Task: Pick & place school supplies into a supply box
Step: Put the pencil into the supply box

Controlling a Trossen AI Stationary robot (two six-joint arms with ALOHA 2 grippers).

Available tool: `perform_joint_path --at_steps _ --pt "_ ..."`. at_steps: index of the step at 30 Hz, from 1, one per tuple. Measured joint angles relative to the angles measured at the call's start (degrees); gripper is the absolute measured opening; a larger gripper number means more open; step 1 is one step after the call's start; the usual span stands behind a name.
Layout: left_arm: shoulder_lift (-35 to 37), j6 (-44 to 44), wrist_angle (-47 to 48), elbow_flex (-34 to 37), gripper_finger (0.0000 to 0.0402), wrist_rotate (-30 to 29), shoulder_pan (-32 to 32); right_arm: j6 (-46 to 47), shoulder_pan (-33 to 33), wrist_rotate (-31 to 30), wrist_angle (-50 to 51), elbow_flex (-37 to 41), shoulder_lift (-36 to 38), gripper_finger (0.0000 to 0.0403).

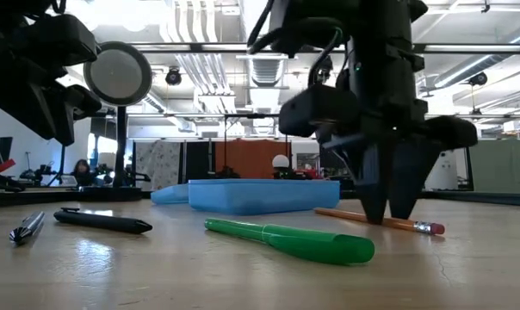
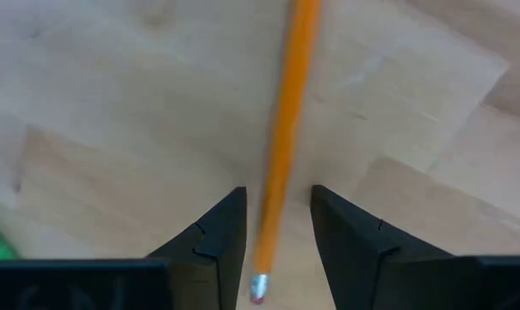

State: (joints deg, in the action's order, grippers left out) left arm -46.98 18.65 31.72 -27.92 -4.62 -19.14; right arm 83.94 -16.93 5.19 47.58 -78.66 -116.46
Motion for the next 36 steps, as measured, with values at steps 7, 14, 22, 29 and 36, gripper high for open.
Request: perform_joint_path --at_steps 7,14,22,29,36 --pt "-0.02 0.02 -0.05 0.00 0.0103 -0.46 0.00 0.95 -0.15 6.94 -15.44 -0.69 0.00 0.0097" --pt "-0.02 1.44 -0.04 0.00 0.0103 -0.59 -0.02 2.73 -0.11 -6.40 -15.50 -0.97 2.39 0.0092" --pt "-0.62 21.13 -1.36 0.22 0.0103 -4.97 0.02 -16.14 4.95 -10.59 -4.45 -0.87 8.26 0.0083" --pt "-2.18 39.02 -6.54 0.33 0.0103 -9.60 -0.15 -50.85 11.06 -3.86 -5.26 -3.56 4.92 0.0064" --pt "-3.81 53.34 -16.59 0.33 0.0103 -18.24 -1.15 -95.05 9.19 -3.84 6.35 -5.23 5.54 0.0085"
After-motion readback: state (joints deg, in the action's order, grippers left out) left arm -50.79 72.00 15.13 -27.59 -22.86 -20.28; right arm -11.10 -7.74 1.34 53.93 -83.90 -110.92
